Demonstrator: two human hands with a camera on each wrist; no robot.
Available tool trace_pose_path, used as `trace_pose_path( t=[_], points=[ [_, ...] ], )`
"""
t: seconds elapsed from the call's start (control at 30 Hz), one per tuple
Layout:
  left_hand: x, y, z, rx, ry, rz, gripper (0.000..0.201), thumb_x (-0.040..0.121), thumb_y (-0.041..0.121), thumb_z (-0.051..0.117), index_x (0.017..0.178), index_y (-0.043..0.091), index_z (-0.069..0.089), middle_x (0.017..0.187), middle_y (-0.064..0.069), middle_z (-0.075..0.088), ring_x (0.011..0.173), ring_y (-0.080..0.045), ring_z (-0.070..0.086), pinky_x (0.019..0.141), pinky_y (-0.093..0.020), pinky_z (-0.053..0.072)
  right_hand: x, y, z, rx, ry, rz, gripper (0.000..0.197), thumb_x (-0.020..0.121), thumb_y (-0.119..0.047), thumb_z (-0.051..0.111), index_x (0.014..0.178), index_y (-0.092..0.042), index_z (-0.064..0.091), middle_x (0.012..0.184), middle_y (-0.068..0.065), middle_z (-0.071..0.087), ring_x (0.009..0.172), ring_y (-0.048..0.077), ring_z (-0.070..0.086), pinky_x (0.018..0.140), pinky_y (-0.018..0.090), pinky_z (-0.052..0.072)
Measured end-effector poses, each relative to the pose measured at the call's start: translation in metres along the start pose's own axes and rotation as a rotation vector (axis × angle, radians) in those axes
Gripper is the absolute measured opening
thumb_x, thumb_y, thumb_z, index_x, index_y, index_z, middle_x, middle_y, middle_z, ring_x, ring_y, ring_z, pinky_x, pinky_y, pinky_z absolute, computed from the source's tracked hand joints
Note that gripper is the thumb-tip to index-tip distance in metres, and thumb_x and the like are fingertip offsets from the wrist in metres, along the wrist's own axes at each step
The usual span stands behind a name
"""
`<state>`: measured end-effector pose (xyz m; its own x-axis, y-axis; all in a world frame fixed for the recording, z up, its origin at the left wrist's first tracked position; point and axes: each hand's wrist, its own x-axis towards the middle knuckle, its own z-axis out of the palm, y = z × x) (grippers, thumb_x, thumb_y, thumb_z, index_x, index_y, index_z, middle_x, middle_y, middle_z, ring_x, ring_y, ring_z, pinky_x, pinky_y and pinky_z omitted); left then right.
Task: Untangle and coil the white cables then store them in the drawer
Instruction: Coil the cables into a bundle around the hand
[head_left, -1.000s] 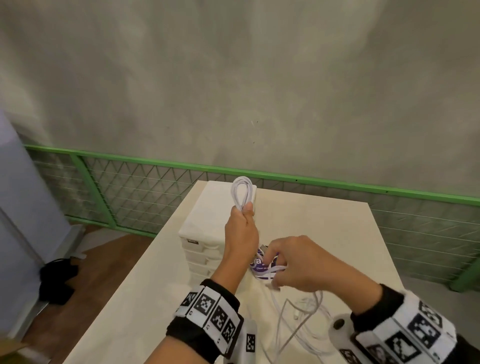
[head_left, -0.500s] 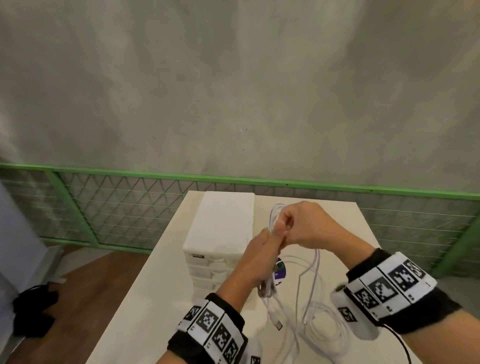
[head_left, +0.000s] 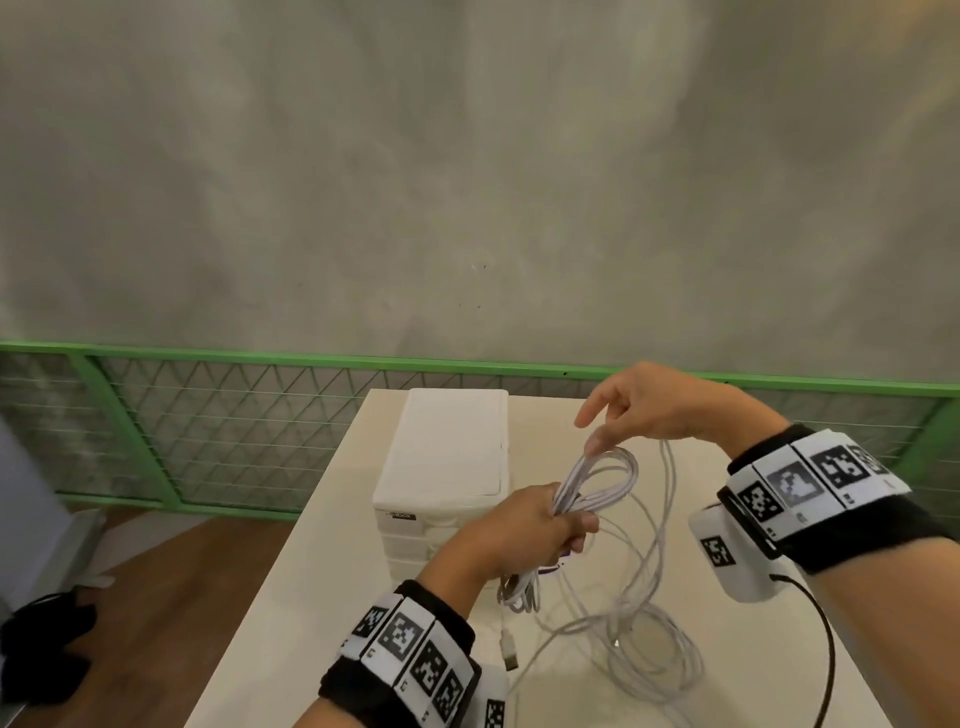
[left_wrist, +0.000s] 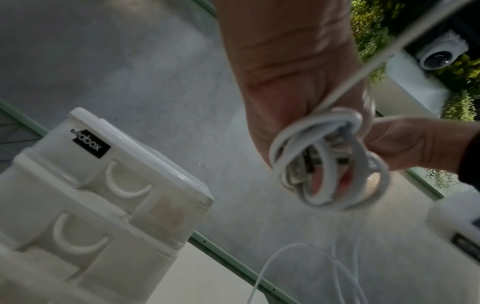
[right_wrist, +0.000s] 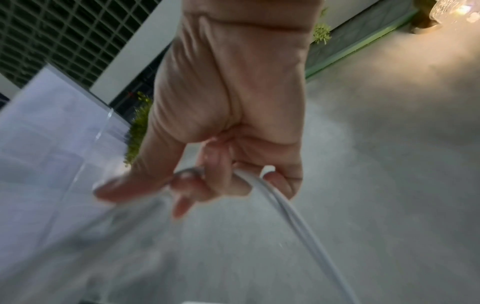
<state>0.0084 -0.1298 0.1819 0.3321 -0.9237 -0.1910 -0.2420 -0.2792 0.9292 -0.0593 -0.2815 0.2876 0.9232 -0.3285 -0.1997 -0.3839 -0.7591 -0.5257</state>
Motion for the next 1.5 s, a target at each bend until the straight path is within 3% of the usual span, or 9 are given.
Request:
trace_pose_path(
  t=[0.13, 0.3, 0.4, 0.53, 0.73, 1.03, 1.17, 1.3, 1.5],
  points=[
    [-0.003, -0.002, 0.000, -0.274, 0.030, 0.003, 0.024, 0.097, 0.018, 0.047, 0.073, 0.014, 0.052, 0.057, -0.001, 0.052, 0.040, -0.007, 0.042, 0.042, -0.017, 0.037, 0.005, 0.013, 0.010, 0.193, 0.197, 0.012, 0.017, 0.072, -0.038, 0.074, 0.077, -0.022, 0.071, 0.046, -0.014, 0.054, 0.053, 0.011, 0.047, 0.054, 0.023, 0.034],
    [0.000, 0.003, -0.003, -0.773, 0.295, -0.040, 0.023, 0.099, 0.017, 0.042, 0.078, 0.008, 0.049, 0.043, 0.005, 0.046, 0.032, -0.006, 0.036, 0.036, -0.016, 0.036, -0.007, 0.016, 0.060, -0.030, 0.594, -0.371, 0.025, 0.083, -0.019, 0.064, 0.108, -0.018, 0.066, 0.102, 0.002, 0.061, 0.085, -0.001, 0.049, 0.084, 0.018, 0.040],
    [0.003, 0.008, -0.010, -0.764, 0.408, -0.107, 0.025, 0.098, 0.027, 0.044, 0.081, 0.012, 0.053, 0.050, 0.004, 0.042, 0.040, -0.008, 0.038, 0.040, -0.021, 0.034, -0.034, 0.009, 0.091, -0.003, 0.371, -0.676, 0.031, 0.074, -0.030, 0.066, 0.105, -0.030, 0.066, 0.091, -0.011, 0.053, 0.083, -0.016, 0.044, 0.079, 0.004, 0.037],
    [0.004, 0.015, -0.014, -0.767, 0.480, -0.135, 0.022, 0.098, 0.030, 0.042, 0.089, 0.014, 0.055, 0.056, 0.005, 0.040, 0.047, -0.009, 0.033, 0.047, -0.020, 0.033, -0.044, -0.003, 0.116, -0.099, 0.239, -0.799, 0.022, 0.074, -0.032, 0.062, 0.093, -0.029, 0.072, 0.079, -0.003, 0.058, 0.078, -0.002, 0.042, 0.065, 0.020, 0.041],
    [0.010, 0.017, -0.007, -0.861, 0.507, -0.105, 0.027, 0.097, 0.033, 0.043, 0.087, 0.011, 0.054, 0.047, 0.005, 0.038, 0.039, -0.008, 0.035, 0.038, -0.018, 0.034, -0.034, -0.012, 0.111, 0.037, 0.448, -0.456, 0.019, 0.071, -0.038, 0.069, 0.069, -0.019, 0.073, 0.064, -0.008, 0.061, 0.064, 0.000, 0.038, 0.064, 0.016, 0.028],
    [0.006, 0.029, -0.010, -1.113, 0.391, -0.005, 0.067, 0.079, 0.073, 0.034, 0.083, 0.008, 0.051, 0.048, 0.002, 0.038, 0.041, -0.011, 0.035, 0.045, -0.021, 0.038, -0.032, -0.020, 0.125, 0.403, 0.683, -0.163, 0.006, 0.075, -0.017, 0.072, 0.078, -0.022, 0.075, 0.072, -0.008, 0.054, 0.076, -0.006, 0.053, 0.065, 0.005, 0.040],
    [0.000, 0.026, 0.000, -0.888, 0.319, 0.119, 0.033, 0.075, 0.039, 0.070, 0.070, 0.010, 0.054, 0.051, 0.001, 0.047, 0.048, -0.011, 0.046, 0.050, -0.020, 0.044, -0.029, -0.024, 0.125, 0.310, 0.705, -0.066, 0.011, 0.077, -0.009, 0.062, 0.081, -0.019, 0.062, 0.074, -0.001, 0.052, 0.067, 0.010, 0.050, 0.060, 0.019, 0.040],
    [0.002, 0.024, -0.006, -0.823, 0.407, 0.014, 0.023, 0.089, 0.030, 0.057, 0.077, 0.010, 0.061, 0.049, -0.003, 0.053, 0.045, -0.012, 0.053, 0.047, -0.021, 0.050, -0.030, -0.017, 0.110, 0.462, 0.440, -0.158, 0.029, 0.070, -0.004, 0.070, 0.064, -0.026, 0.053, 0.063, -0.010, 0.049, 0.053, 0.004, 0.043, 0.054, 0.012, 0.035],
    [-0.005, 0.017, -0.019, -0.876, 0.202, 0.017, 0.022, 0.093, 0.025, 0.049, 0.077, 0.009, 0.050, 0.038, 0.008, 0.033, 0.029, -0.003, 0.028, 0.032, -0.014, 0.030, -0.005, 0.012, 0.065, 0.509, 0.546, -0.075, 0.051, 0.078, -0.019, 0.071, 0.123, -0.027, 0.047, 0.112, -0.010, 0.051, 0.095, 0.011, 0.048, 0.078, 0.026, 0.040]
  ],
)
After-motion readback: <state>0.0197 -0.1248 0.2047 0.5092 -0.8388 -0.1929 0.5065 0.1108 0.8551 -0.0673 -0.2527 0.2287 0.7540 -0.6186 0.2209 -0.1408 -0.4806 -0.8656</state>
